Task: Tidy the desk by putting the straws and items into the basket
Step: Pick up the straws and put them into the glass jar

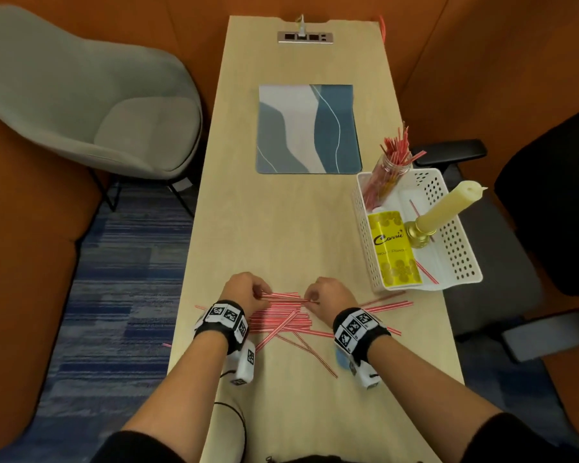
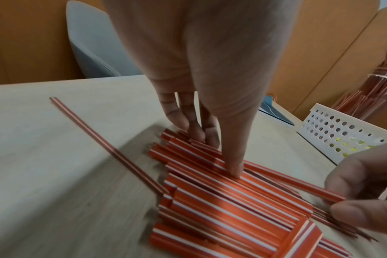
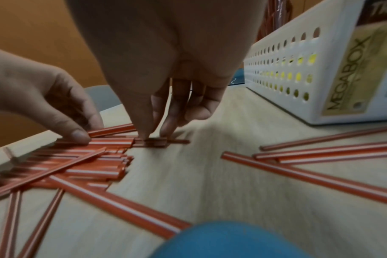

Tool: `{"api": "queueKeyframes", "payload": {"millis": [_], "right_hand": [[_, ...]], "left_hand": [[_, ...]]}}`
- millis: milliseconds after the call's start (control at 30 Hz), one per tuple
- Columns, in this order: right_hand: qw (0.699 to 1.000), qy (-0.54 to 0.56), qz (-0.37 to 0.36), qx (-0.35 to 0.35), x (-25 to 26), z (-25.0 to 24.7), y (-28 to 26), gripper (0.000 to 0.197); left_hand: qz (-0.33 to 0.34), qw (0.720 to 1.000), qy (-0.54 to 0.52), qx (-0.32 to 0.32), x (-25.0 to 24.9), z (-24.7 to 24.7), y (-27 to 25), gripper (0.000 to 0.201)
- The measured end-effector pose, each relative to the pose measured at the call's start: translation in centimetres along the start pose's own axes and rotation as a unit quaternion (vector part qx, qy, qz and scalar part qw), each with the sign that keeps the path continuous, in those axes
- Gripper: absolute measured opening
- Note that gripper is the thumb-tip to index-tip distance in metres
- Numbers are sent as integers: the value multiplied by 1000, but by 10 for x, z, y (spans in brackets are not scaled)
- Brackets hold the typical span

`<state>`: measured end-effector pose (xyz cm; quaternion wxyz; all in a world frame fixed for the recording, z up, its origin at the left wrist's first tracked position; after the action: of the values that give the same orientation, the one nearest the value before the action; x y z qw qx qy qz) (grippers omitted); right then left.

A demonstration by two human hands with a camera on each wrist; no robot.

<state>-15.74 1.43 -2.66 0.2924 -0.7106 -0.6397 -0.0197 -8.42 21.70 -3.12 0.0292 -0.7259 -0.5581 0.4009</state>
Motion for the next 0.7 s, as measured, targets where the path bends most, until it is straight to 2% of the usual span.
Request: {"api": "queueKeyframes", "payload": {"millis": [167,300,433,500,600,700], "right_hand": [[999,45,30,-5,-9,-16,-5,12],[991,126,32,-26,-12,-21,-10,8],[955,273,66,-94,-12,-33,-16,3],[937,323,60,-122,-9,-44,-20,3],[919,363,44,-146,-7,-67,-23,2],[916,362,26,-169,-10,-91,-25,2]], "left_hand": [[37,999,0,-10,-1,0,5,5],[63,998,9,-9,-2,-6,3,9],[79,996,1,-29,-9,-16,1,10],[81,996,7,-32,-11,-19,2,11],[83,996,30,-33,-19,-24,5,10],[91,994,28,-54,-33,-36,13,10]]}}
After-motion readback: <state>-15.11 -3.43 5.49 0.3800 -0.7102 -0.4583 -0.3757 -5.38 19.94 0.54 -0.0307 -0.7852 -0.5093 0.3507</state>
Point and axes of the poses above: each hand's wrist, its own y-axis towards the middle knuckle, its own z-axis out of the palm, x = y × z, the point moved 2 cm from there along y, towards the middle knuckle, and after that the axes turned 1 degree about -y, right-handed, at the moved point
